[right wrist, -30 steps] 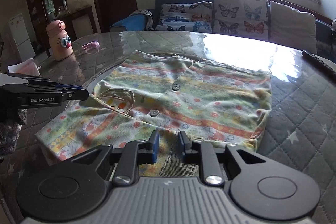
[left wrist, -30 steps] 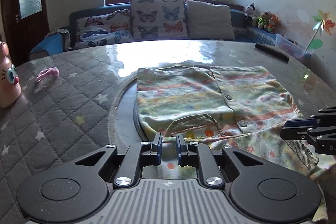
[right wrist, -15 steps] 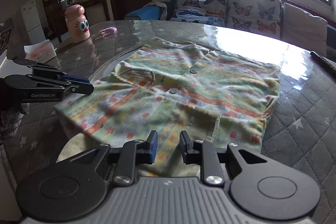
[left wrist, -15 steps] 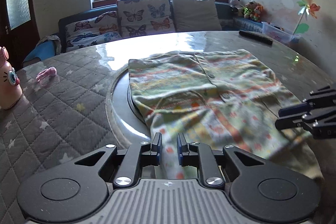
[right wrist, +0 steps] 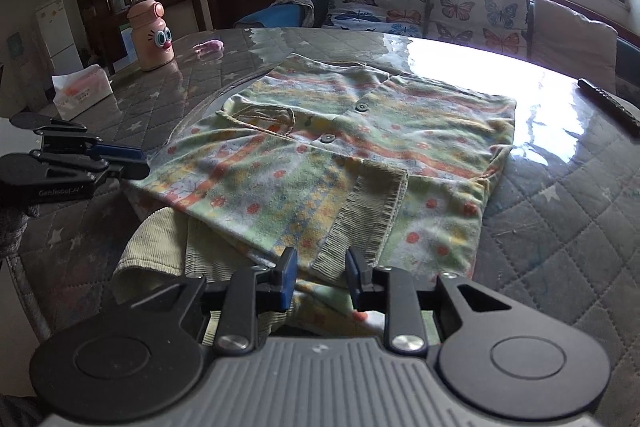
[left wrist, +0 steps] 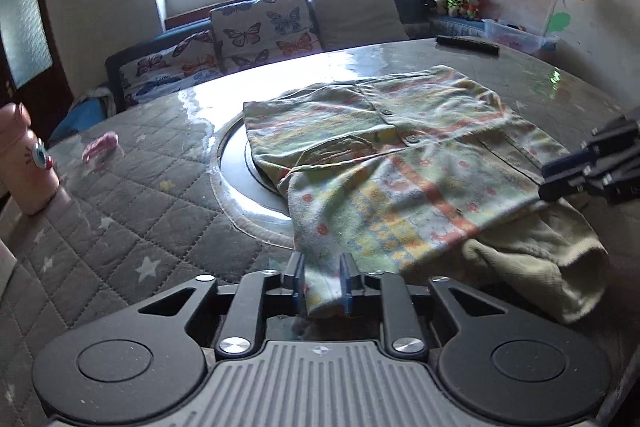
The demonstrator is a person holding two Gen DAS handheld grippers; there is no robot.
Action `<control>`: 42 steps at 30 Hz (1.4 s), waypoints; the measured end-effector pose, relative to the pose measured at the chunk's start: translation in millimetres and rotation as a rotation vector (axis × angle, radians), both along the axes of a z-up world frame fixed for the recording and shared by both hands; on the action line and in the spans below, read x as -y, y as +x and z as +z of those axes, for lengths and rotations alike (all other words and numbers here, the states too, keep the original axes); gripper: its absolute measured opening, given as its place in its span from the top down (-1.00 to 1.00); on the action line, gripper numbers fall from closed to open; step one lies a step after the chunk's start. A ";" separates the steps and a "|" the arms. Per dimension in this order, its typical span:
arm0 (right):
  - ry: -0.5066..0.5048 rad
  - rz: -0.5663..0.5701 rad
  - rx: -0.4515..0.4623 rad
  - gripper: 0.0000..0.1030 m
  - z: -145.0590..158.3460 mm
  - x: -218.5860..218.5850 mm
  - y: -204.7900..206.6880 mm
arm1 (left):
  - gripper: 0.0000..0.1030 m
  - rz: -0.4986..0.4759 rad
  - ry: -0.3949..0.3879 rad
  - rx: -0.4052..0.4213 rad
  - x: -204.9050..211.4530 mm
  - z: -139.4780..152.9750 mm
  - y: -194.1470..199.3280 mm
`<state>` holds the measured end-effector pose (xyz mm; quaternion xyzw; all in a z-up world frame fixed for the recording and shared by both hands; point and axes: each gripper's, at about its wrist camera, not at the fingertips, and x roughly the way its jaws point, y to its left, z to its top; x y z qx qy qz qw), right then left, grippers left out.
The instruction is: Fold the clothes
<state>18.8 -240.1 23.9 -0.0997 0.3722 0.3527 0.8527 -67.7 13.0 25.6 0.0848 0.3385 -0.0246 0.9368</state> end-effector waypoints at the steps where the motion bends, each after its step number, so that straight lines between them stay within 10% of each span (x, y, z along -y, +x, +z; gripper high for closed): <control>1: 0.005 -0.006 0.004 0.50 1.6 2.8 -0.2 | 0.22 -0.022 0.019 0.010 3.9 1.1 -4.6; 16: -0.050 0.040 0.038 0.25 12.6 20.1 -17.3 | 0.06 -0.424 0.236 0.107 78.5 -19.9 -30.0; 20: -0.086 0.075 0.062 0.14 12.4 23.6 -26.6 | 0.07 -0.441 0.205 0.140 84.3 -18.0 -23.0; 27: -0.152 0.157 0.109 -0.08 8.2 25.1 -40.0 | 0.78 -0.381 0.060 0.150 76.9 -0.8 0.0; 36: -0.089 0.207 0.200 -0.19 9.9 -4.9 -35.3 | 0.82 -0.276 -0.121 0.119 58.2 22.2 33.5; 42: -0.030 0.213 0.123 0.46 4.6 -24.2 -16.3 | 0.75 -0.260 -0.135 0.105 51.5 21.7 33.9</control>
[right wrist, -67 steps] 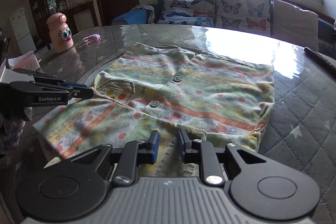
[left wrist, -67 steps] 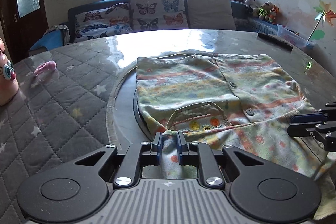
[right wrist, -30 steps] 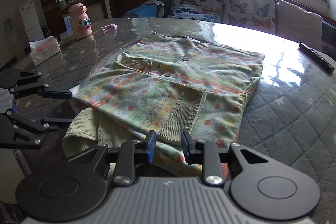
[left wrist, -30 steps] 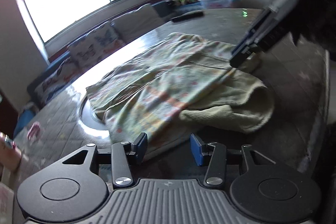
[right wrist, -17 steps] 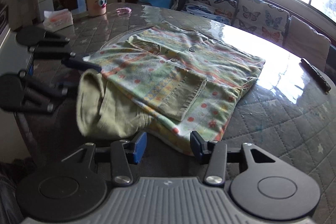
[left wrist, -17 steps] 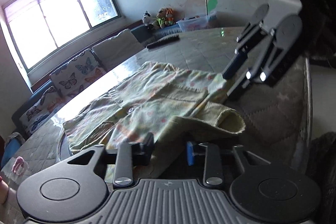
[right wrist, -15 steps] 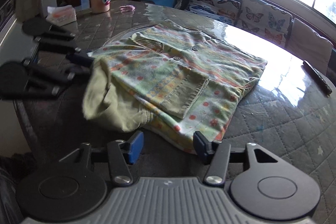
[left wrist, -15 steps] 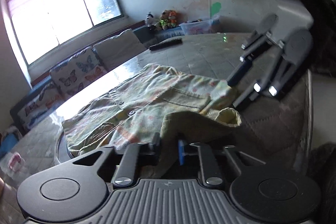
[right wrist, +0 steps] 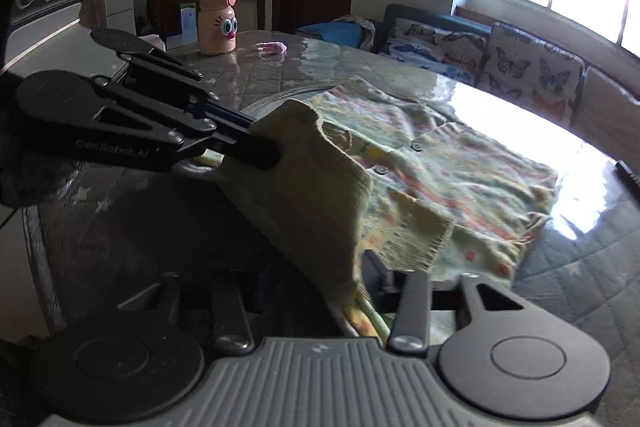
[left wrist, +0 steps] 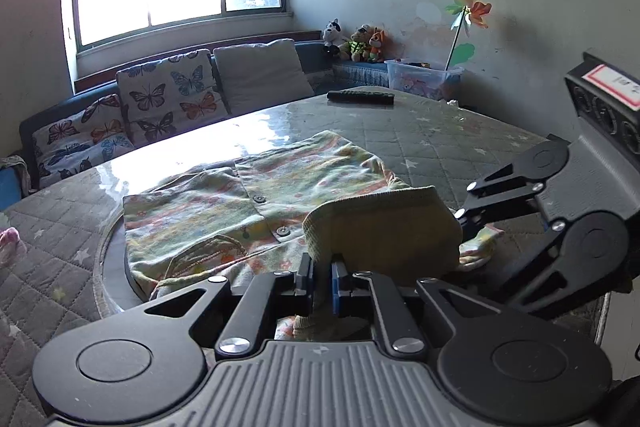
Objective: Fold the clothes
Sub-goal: 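Lift the hem with both grippers and fold it over toward the collar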
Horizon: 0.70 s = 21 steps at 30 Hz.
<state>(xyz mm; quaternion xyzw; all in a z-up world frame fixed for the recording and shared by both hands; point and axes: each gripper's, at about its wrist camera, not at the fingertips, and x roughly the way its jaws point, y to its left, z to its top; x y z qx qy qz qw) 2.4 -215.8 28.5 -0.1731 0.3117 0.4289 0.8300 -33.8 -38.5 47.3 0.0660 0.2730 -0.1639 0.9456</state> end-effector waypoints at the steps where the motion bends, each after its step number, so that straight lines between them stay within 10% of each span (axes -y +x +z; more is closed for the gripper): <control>1: 0.008 -0.002 -0.013 0.51 1.0 -0.3 2.5 | 0.73 0.001 0.005 0.002 -1.7 0.0 -3.4; 5: 0.060 -0.022 -0.053 0.63 10.5 3.2 14.4 | 0.07 0.024 0.041 0.009 -11.7 -2.4 -21.0; 14: 0.101 -0.039 -0.047 0.70 28.3 6.6 23.8 | 0.03 0.050 0.280 0.060 -15.6 -25.1 -42.8; 21: 0.111 -0.038 -0.035 0.83 28.6 8.6 13.9 | 0.79 0.070 0.340 0.069 -22.3 -34.4 -39.7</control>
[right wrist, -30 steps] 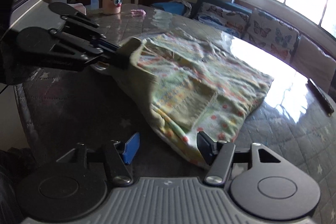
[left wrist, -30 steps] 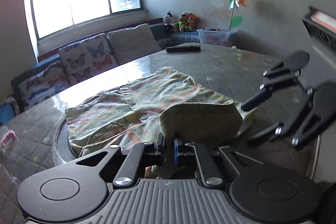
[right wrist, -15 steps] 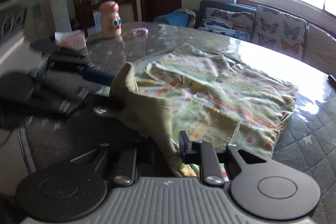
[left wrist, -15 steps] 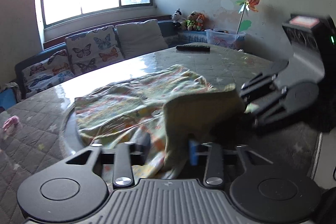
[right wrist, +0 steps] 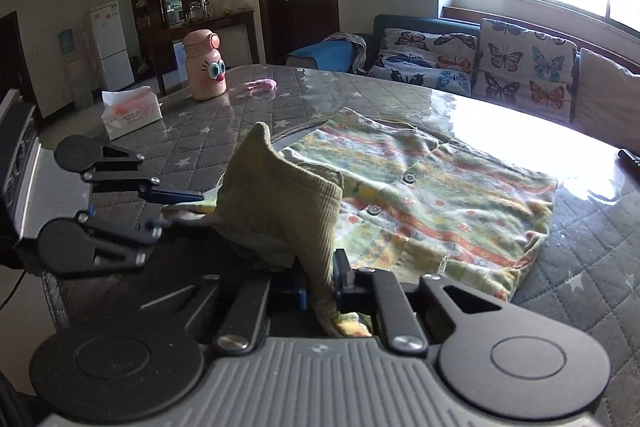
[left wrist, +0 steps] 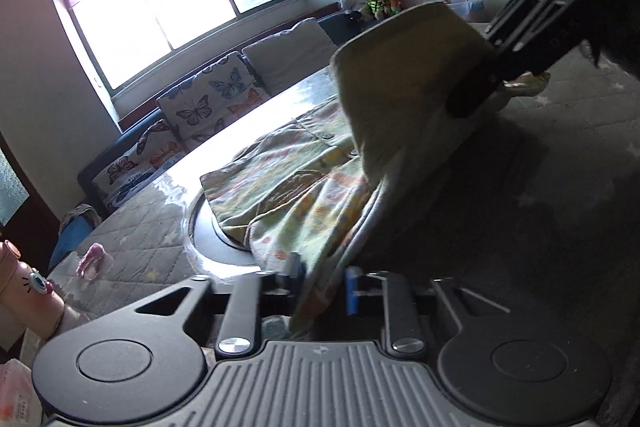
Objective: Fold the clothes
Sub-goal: 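Lift the hem with both grippers and fold it over toward the collar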
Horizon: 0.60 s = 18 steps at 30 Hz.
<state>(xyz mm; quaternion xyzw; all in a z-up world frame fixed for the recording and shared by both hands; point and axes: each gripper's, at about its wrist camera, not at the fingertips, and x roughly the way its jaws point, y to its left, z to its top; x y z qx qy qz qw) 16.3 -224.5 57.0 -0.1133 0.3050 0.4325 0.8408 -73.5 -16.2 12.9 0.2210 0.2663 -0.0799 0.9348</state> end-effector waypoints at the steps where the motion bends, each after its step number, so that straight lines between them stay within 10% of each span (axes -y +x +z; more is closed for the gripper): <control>1: 0.002 0.003 0.006 0.83 1.6 1.0 -2.0 | 0.82 -0.001 -0.008 0.009 -0.8 3.6 -2.5; 18: 0.026 0.156 -0.024 0.85 73.2 58.7 -81.9 | 0.86 -0.107 -0.164 -0.021 19.3 85.9 -100.8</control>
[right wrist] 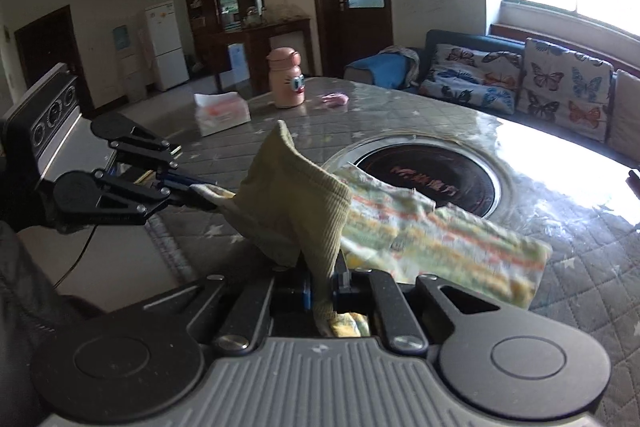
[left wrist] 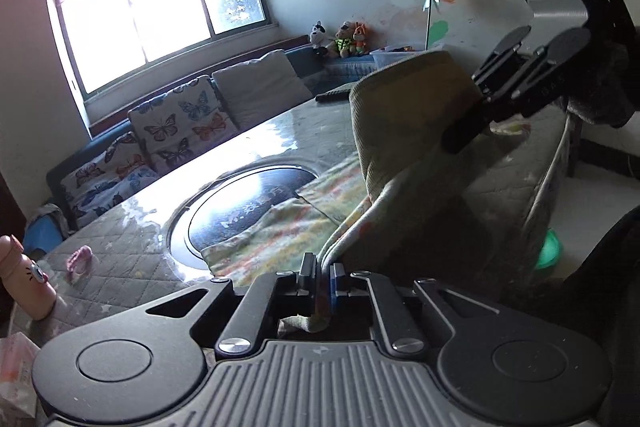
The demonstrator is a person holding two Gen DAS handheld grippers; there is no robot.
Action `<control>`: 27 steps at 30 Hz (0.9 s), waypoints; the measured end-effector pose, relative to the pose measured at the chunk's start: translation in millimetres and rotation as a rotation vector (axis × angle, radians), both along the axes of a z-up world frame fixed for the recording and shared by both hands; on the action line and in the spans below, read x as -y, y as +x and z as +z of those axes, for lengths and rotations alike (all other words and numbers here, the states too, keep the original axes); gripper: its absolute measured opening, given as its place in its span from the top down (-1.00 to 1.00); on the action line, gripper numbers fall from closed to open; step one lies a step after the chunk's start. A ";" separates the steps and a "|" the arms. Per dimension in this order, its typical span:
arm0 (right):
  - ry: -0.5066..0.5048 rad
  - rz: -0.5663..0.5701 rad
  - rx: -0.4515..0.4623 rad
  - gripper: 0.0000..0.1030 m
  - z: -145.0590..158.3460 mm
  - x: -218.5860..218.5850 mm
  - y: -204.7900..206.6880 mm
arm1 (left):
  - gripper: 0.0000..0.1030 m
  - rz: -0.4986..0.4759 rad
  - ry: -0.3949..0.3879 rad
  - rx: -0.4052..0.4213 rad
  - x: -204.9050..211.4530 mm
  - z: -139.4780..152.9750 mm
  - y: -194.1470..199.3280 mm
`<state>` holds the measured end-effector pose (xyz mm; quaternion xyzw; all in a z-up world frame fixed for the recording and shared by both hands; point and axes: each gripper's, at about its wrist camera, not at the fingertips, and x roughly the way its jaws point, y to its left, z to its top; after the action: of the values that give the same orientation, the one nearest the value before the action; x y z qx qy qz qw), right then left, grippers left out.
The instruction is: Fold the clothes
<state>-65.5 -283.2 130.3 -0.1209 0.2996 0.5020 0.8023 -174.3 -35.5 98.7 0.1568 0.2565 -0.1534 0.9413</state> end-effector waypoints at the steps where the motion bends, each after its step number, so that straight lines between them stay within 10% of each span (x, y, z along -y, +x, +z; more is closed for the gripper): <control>1: -0.003 -0.004 -0.001 0.85 0.7 -2.0 3.0 | 0.86 0.004 -0.003 0.002 -0.7 0.8 4.0; 18: -0.110 -0.102 -0.079 0.85 -29.9 -77.4 154.4 | 0.86 0.143 -0.110 -0.177 -48.3 -38.2 184.8; 27: -0.088 -0.244 -0.117 0.50 -77.2 -77.0 186.6 | 0.84 0.218 -0.148 -0.259 -58.8 -76.3 217.3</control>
<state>121.1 -206.2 53.1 -0.0890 0.3802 0.3931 0.8325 43.0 23.3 22.5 0.0373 0.3792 -0.0880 0.9204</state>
